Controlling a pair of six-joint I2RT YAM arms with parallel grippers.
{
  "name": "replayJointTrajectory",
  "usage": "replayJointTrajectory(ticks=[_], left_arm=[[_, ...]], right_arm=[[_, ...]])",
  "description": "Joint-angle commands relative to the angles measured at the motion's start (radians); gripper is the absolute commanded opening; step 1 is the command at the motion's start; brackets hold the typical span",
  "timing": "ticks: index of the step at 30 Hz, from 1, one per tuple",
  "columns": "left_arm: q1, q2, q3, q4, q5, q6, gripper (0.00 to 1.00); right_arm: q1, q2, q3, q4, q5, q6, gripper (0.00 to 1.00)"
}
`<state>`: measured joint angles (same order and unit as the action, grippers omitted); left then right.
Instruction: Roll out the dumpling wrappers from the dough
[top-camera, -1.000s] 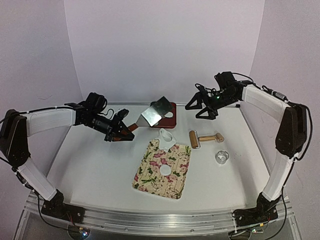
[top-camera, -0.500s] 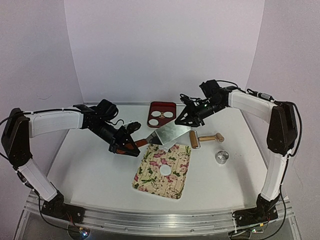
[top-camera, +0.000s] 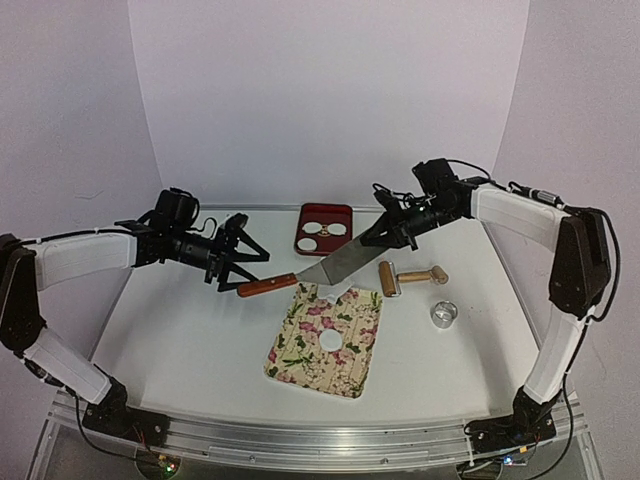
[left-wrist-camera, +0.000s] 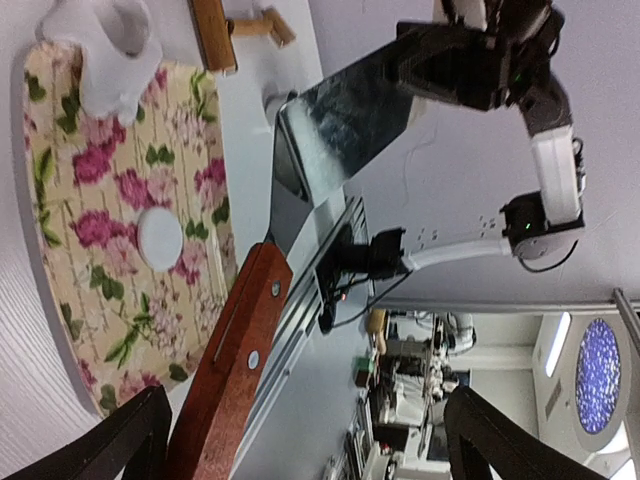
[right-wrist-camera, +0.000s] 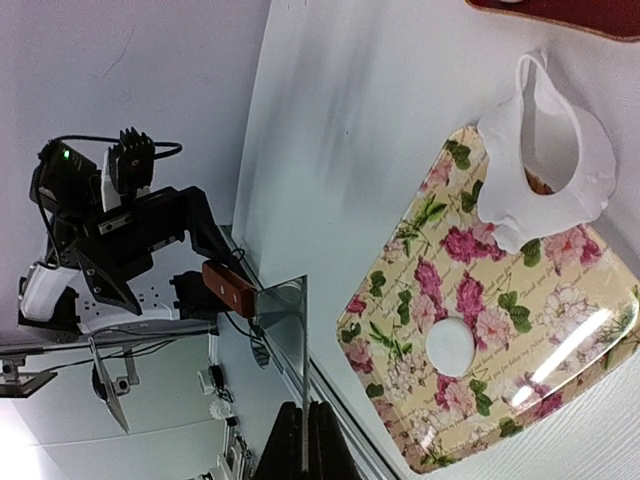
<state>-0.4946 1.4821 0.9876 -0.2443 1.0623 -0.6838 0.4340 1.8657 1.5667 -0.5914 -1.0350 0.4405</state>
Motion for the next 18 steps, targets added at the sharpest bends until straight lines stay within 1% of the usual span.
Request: replayJointTrajectory(ticks=[1,2,6,9,13,14,16,18], left_arm=[[0.016,-0.122,-0.03,0.289,-0.085,-0.184,0.97],[0.018,-0.13,-0.036,0.296,-0.1,-0.195,0.98],[0.025,-0.158,-0.071,0.351,-0.122,-0.256,0.98],[0.027,-0.168,-0.109,0.425,-0.123,-0.303,0.98],[0.027,-0.162,-0.119,0.439,-0.127,-0.322,0.97],[0.027,-0.164,-0.12,0.451,-0.126,-0.329,0.94],[0.028,-0.167,-0.115,0.461,-0.127,-0.335,0.81],[0.029,-0.163,-0.104,0.451,-0.13,-0.335,0.7]], right_arm=[[-0.01,-0.133,-0.029,0.258,0.043,0.197,0.0],[-0.01,-0.155,-0.056,0.328,0.052,0.243,0.0],[-0.01,-0.206,-0.141,0.519,0.073,0.365,0.0],[-0.009,-0.214,-0.159,0.549,0.076,0.381,0.0],[-0.01,-0.228,-0.17,0.562,0.085,0.383,0.0],[-0.01,-0.228,-0.171,0.561,0.084,0.381,0.0],[-0.01,-0.229,-0.182,0.561,0.084,0.377,0.0],[-0.01,-0.229,-0.196,0.561,0.081,0.377,0.0]])
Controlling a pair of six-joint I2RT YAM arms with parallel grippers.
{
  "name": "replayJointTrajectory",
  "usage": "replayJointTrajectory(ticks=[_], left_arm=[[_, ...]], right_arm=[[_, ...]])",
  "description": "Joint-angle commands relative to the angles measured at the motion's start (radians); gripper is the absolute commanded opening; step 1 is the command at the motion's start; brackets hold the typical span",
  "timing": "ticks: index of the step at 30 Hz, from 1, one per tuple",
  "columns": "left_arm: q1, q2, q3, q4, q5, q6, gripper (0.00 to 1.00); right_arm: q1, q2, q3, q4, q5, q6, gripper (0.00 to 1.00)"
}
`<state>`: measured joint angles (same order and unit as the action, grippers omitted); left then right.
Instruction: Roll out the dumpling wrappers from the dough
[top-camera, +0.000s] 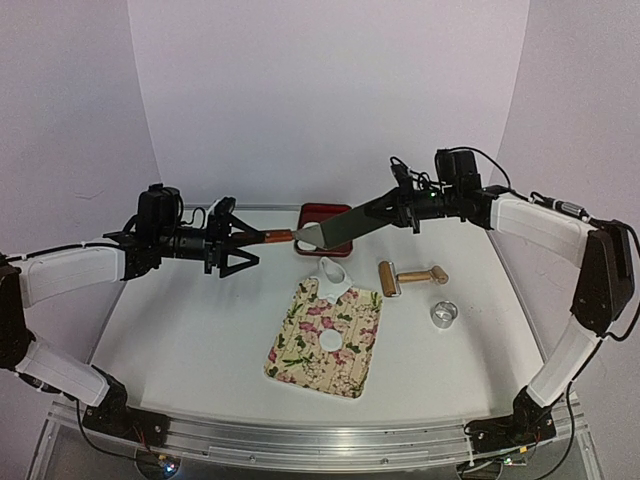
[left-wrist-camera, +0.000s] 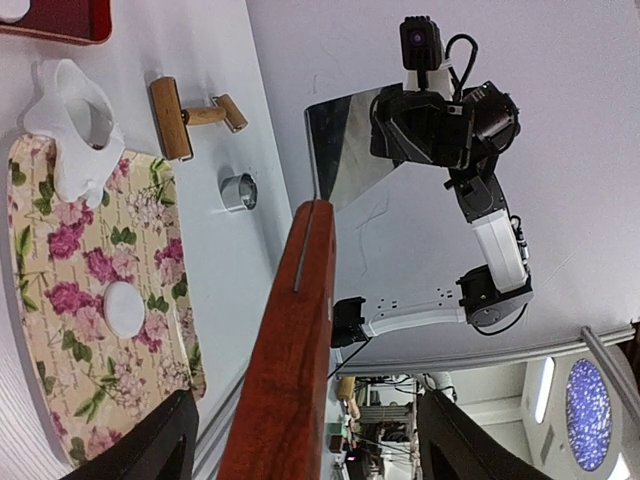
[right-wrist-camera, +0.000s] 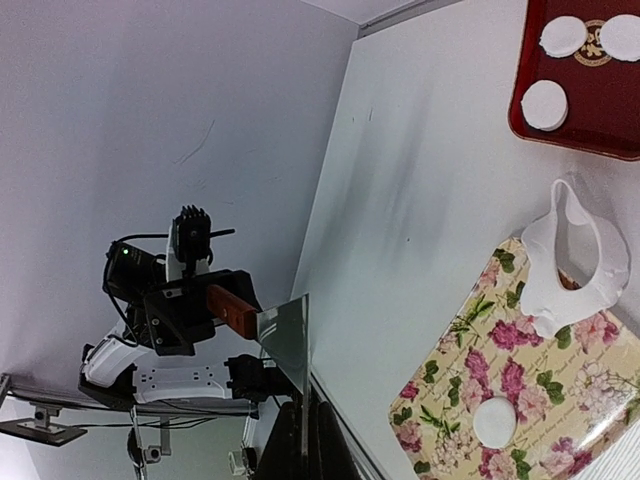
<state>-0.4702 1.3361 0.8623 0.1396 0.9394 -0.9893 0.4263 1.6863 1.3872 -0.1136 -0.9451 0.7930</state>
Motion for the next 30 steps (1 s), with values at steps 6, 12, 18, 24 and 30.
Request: replayJointTrajectory(ticks=[6,12,18,24,30], left_arm=[[0.004,-0.026,0.017,0.063,-0.051,-0.043,0.6],[0.004,-0.011,0.03,0.077,-0.057,-0.061,0.5],[0.004,-0.002,0.04,0.078,-0.056,-0.072,0.4],[0.004,-0.006,0.038,0.074,-0.059,-0.077,0.41],[0.003,-0.012,0.043,0.042,-0.075,-0.065,0.11]], right_arm=[[-0.002,-0.062,-0.035,0.083,-0.018,0.014,0.0],[-0.003,-0.073,-0.044,0.082,-0.027,0.009,0.0],[-0.002,-0.083,-0.057,0.082,-0.033,0.0,0.0],[-0.001,-0.082,-0.054,0.083,-0.044,-0.002,0.0],[-0.002,-0.078,-0.055,0.081,-0.057,-0.004,0.0]])
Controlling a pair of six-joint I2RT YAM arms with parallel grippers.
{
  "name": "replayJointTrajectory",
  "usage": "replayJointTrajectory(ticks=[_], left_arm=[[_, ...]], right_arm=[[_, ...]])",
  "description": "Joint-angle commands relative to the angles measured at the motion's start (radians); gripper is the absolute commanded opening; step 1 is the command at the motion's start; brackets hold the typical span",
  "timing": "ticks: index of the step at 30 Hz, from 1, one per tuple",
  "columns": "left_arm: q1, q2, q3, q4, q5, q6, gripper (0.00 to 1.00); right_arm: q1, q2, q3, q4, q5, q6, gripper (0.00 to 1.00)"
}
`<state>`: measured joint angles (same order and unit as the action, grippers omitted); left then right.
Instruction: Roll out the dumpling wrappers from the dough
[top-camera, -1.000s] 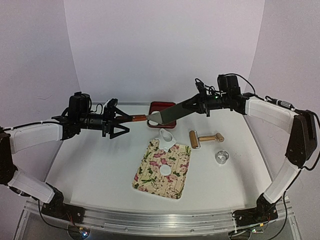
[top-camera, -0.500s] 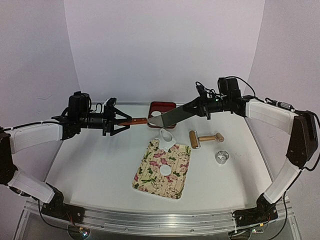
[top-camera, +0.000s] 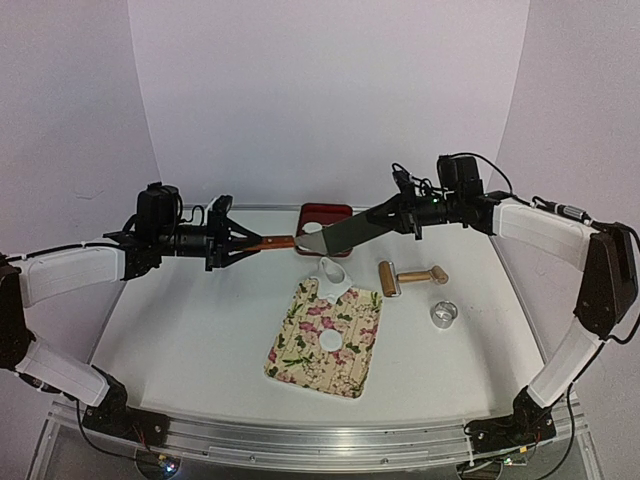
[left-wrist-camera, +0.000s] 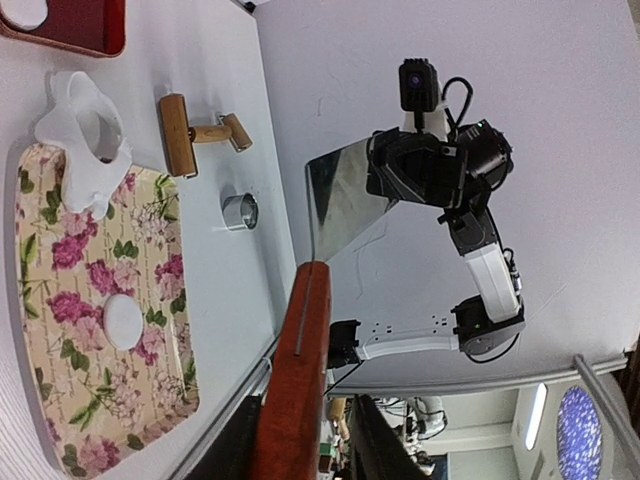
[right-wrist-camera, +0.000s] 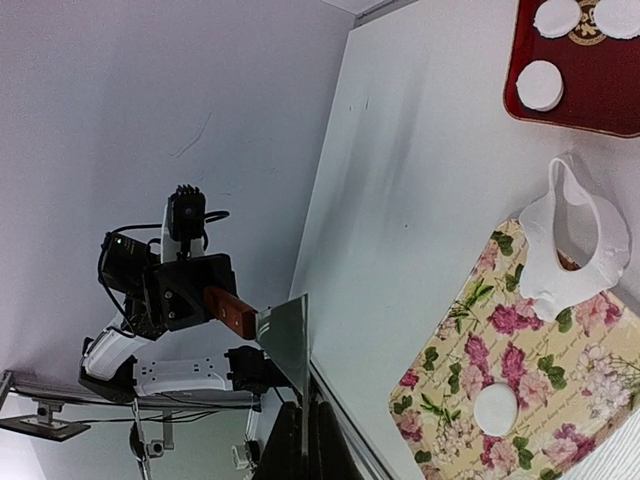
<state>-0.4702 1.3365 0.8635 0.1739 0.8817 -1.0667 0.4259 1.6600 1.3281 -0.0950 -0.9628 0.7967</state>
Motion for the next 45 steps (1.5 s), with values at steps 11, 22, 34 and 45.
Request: replayJointTrajectory(ticks=[11,22,34,45], left_arm=[[0.004,-0.032,0.146,-0.286,-0.148,0.126,0.0],[0.156,-0.039,0.33,-0.721,-0.118,0.363,0.0],[0.215,0.009,0.44,-1.115,-0.219,0.658,0.0],[0.198,-0.007,0.402,-1.195,-0.234,0.736,0.0]], right_arm=[[-0.001,-0.078,-0.109,-0.013,0.131,-0.056,0.75],[0.019,-0.119,-0.116,-0.455,0.487,-0.247,0.87],[0.175,0.118,-0.126,-0.59,0.602,-0.103,0.73],[0.227,0.295,-0.015,-0.602,0.613,-0.135,0.42]])
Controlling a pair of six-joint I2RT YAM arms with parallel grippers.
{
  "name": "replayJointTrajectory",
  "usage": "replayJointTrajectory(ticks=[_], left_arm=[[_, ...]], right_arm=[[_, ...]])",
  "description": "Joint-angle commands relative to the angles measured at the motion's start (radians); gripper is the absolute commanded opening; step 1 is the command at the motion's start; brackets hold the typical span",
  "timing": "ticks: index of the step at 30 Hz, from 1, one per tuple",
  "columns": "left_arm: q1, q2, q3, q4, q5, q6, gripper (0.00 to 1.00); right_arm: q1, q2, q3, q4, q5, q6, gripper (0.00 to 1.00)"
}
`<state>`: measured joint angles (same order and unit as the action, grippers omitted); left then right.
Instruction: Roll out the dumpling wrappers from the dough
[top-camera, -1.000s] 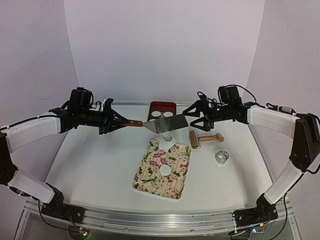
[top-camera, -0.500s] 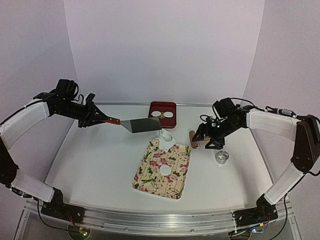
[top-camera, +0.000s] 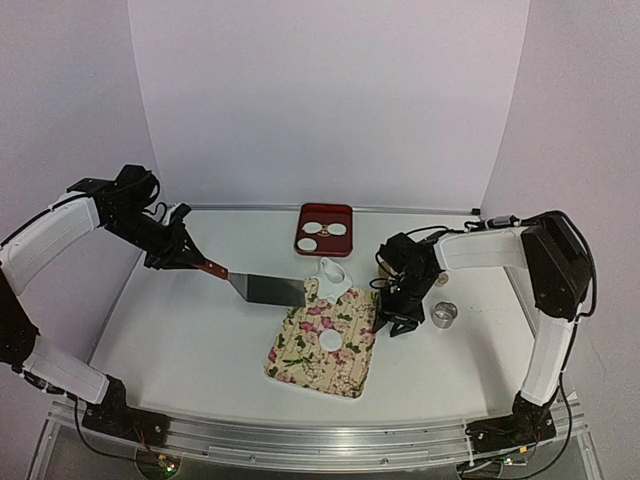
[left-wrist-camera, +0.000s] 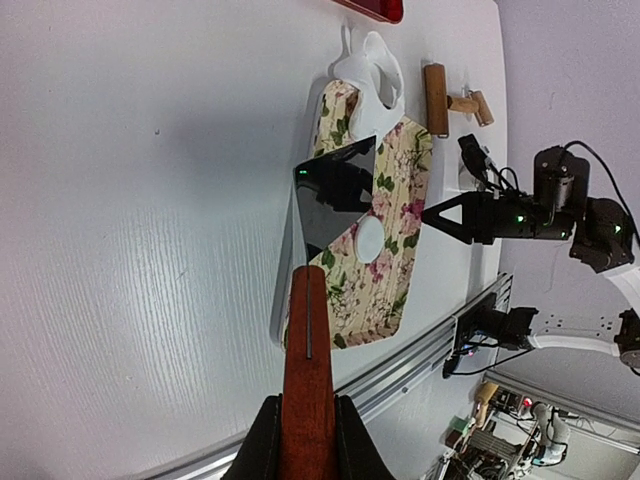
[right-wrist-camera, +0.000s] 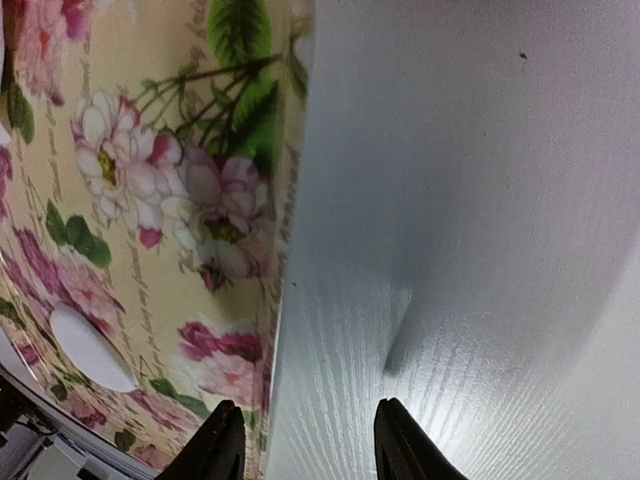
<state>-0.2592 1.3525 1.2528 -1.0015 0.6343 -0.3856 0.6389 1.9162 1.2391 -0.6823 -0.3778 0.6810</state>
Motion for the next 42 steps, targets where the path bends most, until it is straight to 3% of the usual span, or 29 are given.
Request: replayJointTrajectory(ticks=[1,4,12,17,30,42], left_arm=[[-0.019,-0.023,0.012,-0.028,0.009,0.058,0.0],[-0.038,-0.019,0.023,-0.049,-0.005,0.066,0.0],[-0.076,0.029,0.07,-0.117,-0.064,0.08,0.0],[-0.123,0.062,0.077,-0.15,-0.076,0.079,0.0],[-0.168,0.121,0.107,-0.152,-0.12,-0.025,0.0],[-0.226,0.178,0.061,-0.02,-0.073,-0.059,0.0]], right_arm=[[0.016,0.05,0.085,-0.015,0.029,-0.024,0.41],[0.019,0.088,0.121,-0.018,0.035,-0.036,0.36],[0.019,0.189,0.231,-0.145,0.175,-0.05,0.09],[0.02,0.224,0.284,-0.152,0.195,-0.099,0.01],[0.02,0.279,0.365,-0.17,0.21,-0.128,0.0],[0.021,0.281,0.368,-0.169,0.202,-0.122,0.0]])
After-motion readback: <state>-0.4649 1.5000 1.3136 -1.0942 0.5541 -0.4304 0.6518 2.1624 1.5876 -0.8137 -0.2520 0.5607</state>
